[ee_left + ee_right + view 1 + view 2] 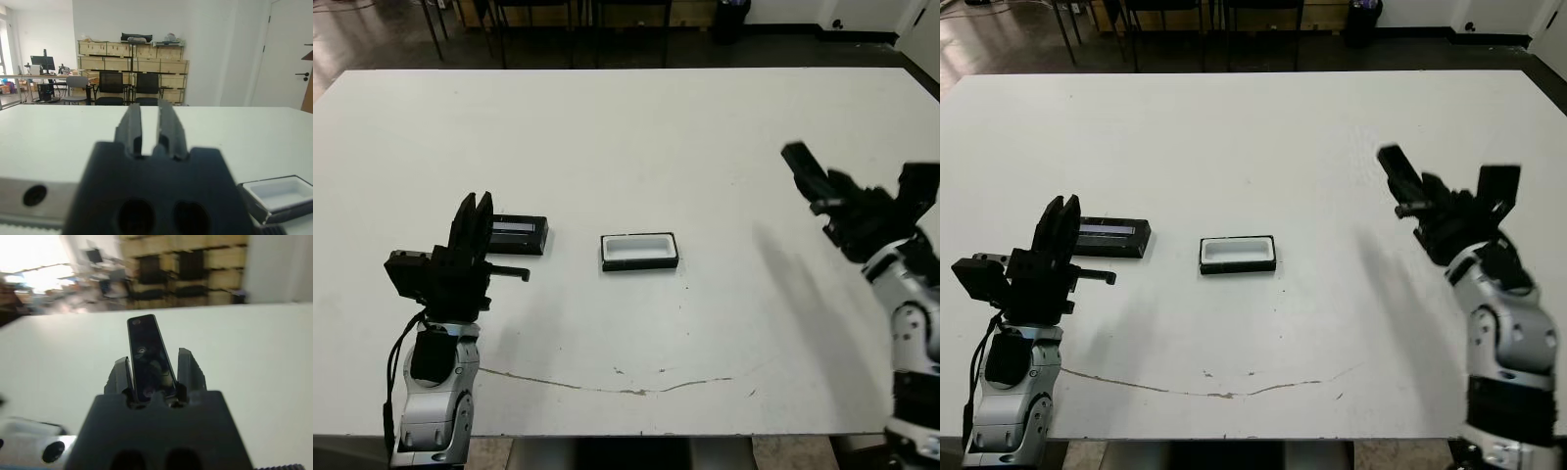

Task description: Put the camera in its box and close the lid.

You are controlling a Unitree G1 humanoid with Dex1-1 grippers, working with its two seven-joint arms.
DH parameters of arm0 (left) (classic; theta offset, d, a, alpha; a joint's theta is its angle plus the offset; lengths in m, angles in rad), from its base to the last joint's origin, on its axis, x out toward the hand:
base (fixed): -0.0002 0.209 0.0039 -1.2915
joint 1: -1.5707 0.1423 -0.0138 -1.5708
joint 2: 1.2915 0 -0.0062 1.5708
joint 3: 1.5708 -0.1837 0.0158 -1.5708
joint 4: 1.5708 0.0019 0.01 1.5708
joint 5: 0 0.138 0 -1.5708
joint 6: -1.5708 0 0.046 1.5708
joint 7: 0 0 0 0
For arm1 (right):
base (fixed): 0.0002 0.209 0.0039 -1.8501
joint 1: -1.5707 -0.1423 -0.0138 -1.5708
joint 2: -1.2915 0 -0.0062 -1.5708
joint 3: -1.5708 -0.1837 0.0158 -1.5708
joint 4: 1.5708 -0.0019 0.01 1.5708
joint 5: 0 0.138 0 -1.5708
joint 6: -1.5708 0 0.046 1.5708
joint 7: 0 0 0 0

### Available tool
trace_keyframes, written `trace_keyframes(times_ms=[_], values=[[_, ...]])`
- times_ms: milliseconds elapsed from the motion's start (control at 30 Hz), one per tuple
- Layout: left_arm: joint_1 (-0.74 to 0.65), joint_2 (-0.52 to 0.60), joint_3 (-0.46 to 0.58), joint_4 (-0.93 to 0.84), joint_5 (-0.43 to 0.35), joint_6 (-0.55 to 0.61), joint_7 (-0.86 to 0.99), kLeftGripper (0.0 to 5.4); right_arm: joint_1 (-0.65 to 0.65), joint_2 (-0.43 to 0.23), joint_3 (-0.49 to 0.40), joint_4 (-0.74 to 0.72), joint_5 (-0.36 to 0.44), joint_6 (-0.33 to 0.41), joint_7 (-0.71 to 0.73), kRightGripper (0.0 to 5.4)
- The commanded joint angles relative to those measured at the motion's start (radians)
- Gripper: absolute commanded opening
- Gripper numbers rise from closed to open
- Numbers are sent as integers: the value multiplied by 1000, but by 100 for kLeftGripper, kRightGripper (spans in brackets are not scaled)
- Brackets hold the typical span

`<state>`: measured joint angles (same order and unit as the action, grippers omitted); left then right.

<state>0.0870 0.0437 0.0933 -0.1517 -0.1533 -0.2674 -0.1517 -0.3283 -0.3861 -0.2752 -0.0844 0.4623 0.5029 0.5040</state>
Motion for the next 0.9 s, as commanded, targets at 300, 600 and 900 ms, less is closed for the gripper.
trace_keyframes(times_ms=[300, 600, 900], values=[[21, 3, -6, -4, 25, 20, 17, 0, -281, -124, 260, 357, -100, -223, 500, 20], [35, 2, -8, -25, 26, 34, 26, 0, -499, -83, 422, 672, -230, -314, 750, 19], [25, -5, -17, -3, 45, 13, 36, 0, -579, -67, 542, 639, -337, -291, 831, 19]])
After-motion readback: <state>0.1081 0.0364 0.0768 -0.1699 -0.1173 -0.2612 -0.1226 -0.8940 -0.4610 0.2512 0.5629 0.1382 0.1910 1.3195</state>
